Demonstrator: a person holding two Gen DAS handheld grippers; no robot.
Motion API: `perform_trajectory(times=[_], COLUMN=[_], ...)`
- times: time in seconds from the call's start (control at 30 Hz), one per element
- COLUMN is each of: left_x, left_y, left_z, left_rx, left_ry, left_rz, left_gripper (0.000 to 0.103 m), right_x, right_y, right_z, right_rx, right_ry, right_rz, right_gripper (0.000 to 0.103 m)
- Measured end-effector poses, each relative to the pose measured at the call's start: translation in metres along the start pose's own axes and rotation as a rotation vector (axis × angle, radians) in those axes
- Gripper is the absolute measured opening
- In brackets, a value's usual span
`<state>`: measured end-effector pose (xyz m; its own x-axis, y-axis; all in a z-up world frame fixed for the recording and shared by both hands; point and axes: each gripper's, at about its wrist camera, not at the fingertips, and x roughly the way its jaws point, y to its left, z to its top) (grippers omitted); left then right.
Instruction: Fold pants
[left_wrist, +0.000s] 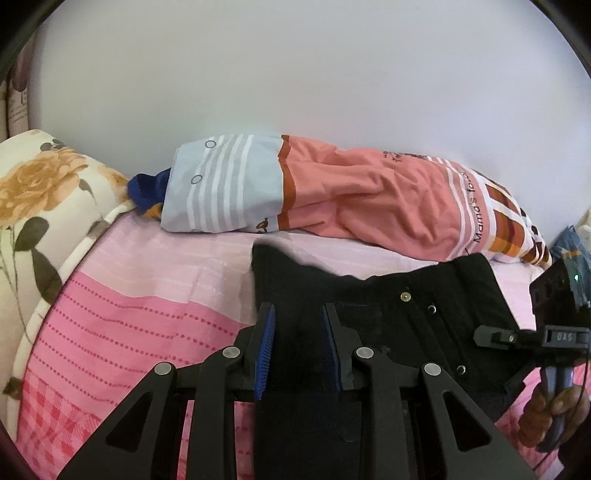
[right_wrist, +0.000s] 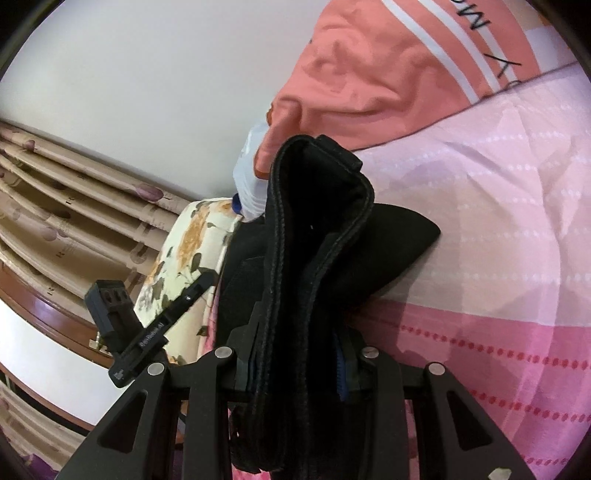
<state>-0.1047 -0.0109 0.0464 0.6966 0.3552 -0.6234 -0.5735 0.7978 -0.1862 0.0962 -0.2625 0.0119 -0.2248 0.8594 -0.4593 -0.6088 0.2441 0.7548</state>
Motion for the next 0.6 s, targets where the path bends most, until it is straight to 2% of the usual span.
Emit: perform_trajectory(times=[0.17,0.2,0.27,0.3,0.33,0.4,0.47,0.5,0.53,0.57,0.6], left_x=[0.001,0.001,-0.001,-0.003,-0.005,-0.01,-0.014,-0.015,-0.017,-0.018,-0.02], left_y=[-0.001,-0.001,-0.001,-0.001,-0.001,-0.002,-0.004,-0.006,-0.009,-0.012,-0.014], left_z=[-0.001,-0.001,-0.003,-0.004,-0.006,-0.009,-0.013,-0.014,-0.017,-0.017,-0.018], left_rx=[0.013,0.016,0.019,0.018,0.017,0.012,0.009,0.01,0.011,0.012,0.013], left_ry=[0.006,0.008,0.003,-0.003,-0.011,-0.026,-0.029,-0.028,-0.031,-0.033,-0.033], left_rz=[0.047,0.059,0.091,0.103,0.113,0.13,0.146,0.149,0.155,0.164,0.174], left_gripper=[0.028,0.031,0.043,0.056,0.064,0.068,0.071,0.072,0.074,0.076,0.083], right_x=[-0.001,-0.001,-0.006,-0.012,-0.019,-0.036,-0.055,-0.061,-0.062,-0.061,-0.058], right_y=[-0.006,-0.004,-0.003,-0.001,0.004,0.022,0.046,0.056,0.068,0.08,0.092], right_z=[-0.004,-0.005,-0.007,-0.009,-0.011,-0.019,-0.029,-0.034,-0.039,-0.045,-0.052], right_rx=[0.006,-0.006,-0.022,-0.033,-0.058,-0.128,-0.192,-0.225,-0.264,-0.304,-0.348], right_ry=[-0.008,-0.011,-0.036,-0.069,-0.114,-0.219,-0.324,-0.35,-0.368,-0.378,-0.383], right_rz=[-0.023,-0.054,-0.125,-0.179,-0.25,-0.383,-0.422,-0.426,-0.436,-0.45,-0.466], right_gripper=[0.033,0.04,0.046,0.051,0.056,0.056,0.057,0.063,0.077,0.084,0.095])
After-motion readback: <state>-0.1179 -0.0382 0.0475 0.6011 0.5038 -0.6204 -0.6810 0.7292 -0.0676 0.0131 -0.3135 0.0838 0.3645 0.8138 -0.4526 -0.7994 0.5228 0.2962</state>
